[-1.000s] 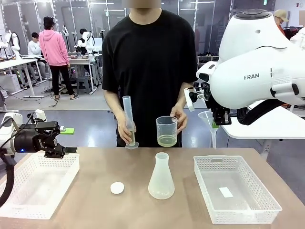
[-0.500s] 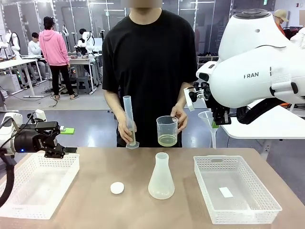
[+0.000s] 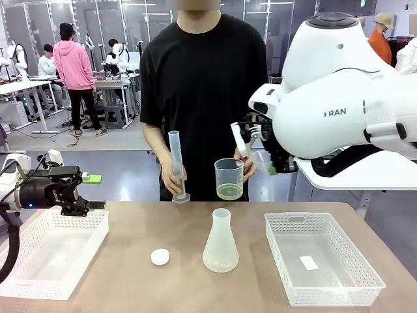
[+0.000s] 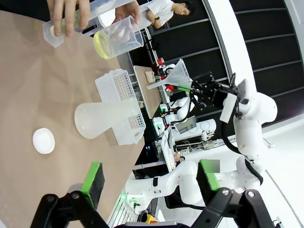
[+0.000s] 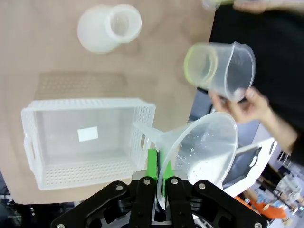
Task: Prepare the solutions needed for the experiment.
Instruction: Pick up the Plastic Funnel and insert it into the Big flask.
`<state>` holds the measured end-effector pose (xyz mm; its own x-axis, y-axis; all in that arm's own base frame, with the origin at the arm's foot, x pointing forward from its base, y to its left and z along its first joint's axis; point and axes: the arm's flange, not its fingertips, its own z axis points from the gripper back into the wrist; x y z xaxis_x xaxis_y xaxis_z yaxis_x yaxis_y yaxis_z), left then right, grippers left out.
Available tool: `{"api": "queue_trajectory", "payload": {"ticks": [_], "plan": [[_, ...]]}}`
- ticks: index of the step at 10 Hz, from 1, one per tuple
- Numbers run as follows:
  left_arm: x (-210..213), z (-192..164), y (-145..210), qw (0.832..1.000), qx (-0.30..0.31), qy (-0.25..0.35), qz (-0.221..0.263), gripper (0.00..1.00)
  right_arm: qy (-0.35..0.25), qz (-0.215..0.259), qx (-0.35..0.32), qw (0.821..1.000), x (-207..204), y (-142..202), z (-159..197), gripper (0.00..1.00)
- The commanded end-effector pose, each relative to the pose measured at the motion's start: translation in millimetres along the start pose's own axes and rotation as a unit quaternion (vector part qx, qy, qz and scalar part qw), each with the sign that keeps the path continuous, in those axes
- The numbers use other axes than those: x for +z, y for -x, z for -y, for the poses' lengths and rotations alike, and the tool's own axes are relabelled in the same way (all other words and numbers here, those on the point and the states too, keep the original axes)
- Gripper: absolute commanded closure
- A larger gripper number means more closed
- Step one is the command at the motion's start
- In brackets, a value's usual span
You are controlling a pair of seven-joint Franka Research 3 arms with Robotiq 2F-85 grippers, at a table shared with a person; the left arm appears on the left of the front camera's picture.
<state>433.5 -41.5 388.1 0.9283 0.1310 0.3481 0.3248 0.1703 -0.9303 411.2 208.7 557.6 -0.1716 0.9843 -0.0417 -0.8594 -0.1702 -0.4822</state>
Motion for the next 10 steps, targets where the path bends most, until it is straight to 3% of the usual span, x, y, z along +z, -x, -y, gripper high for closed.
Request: {"api": "queue_trajectory", "payload": {"ticks": [1, 5, 8, 10], "plan": [[-2, 2, -1, 1.0, -0.001, 0.014, 0.012, 0.0, 0.02, 0.038, 0.04, 0.998, 7, -6, -15, 0.96], [-2, 2, -1, 1.0, -0.001, 0.014, 0.012, 0.0, 0.032, 0.098, 0.106, 0.989, 11, -46, -32, 0.96], [-2, 2, -1, 1.0, -0.001, 0.014, 0.012, 0.0, 0.055, 0.121, 0.124, 0.983, 5, -60, -30, 0.96], [-2, 2, -1, 1.0, -0.001, 0.014, 0.012, 0.0, 0.039, 0.131, 0.131, 0.982, -1, -68, -29, 0.96]]}}
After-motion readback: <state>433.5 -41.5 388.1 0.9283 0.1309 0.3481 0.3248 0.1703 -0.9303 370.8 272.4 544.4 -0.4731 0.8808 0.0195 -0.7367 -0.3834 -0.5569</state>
